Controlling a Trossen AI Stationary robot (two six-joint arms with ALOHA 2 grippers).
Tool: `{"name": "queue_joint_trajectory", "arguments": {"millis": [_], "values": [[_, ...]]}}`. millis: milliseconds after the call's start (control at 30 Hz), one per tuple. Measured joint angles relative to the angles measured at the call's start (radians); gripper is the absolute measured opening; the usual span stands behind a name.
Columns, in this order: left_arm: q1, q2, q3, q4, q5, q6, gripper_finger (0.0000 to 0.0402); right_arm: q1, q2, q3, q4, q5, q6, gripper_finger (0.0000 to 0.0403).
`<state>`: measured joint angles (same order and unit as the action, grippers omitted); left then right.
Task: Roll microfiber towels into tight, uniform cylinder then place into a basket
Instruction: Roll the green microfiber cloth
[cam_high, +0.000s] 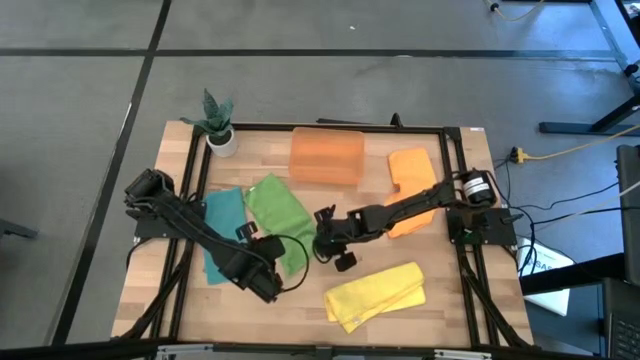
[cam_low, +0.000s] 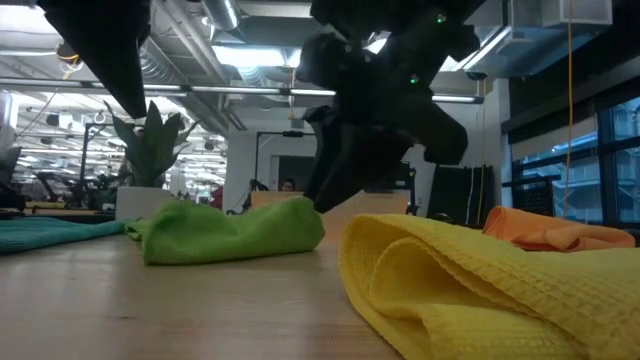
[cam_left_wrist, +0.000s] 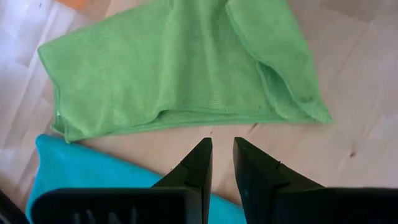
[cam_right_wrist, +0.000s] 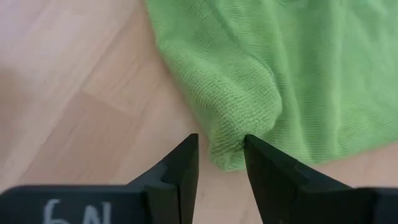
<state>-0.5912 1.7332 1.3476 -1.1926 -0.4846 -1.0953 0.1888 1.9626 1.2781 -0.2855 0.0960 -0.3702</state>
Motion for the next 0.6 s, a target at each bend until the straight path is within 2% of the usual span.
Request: {"name": "queue_joint_trajectory", "arguments": {"millis": [133,333,500,600], "values": [[-0.011,0.0,0.0,0.0,-0.006,-0.014,0.0057,0.028,-0.012,0.0,0.019,0.044,-0.03,0.0129],[-0.012,0.001,0.0,0.001,-0.006,-0.025,0.0057,0.045,-0.056,0.001,0.004,0.036,-0.028,0.0129],[-0.012,0.001,0.0,0.002,-0.009,-0.022,0.0057,0.058,-0.067,0.001,-0.003,-0.135,-0.05,0.0129],[-0.012,0.001,0.0,0.002,-0.012,-0.021,0.0057,0.056,-0.037,0.002,0.044,-0.152,-0.082,0.0129]]}}
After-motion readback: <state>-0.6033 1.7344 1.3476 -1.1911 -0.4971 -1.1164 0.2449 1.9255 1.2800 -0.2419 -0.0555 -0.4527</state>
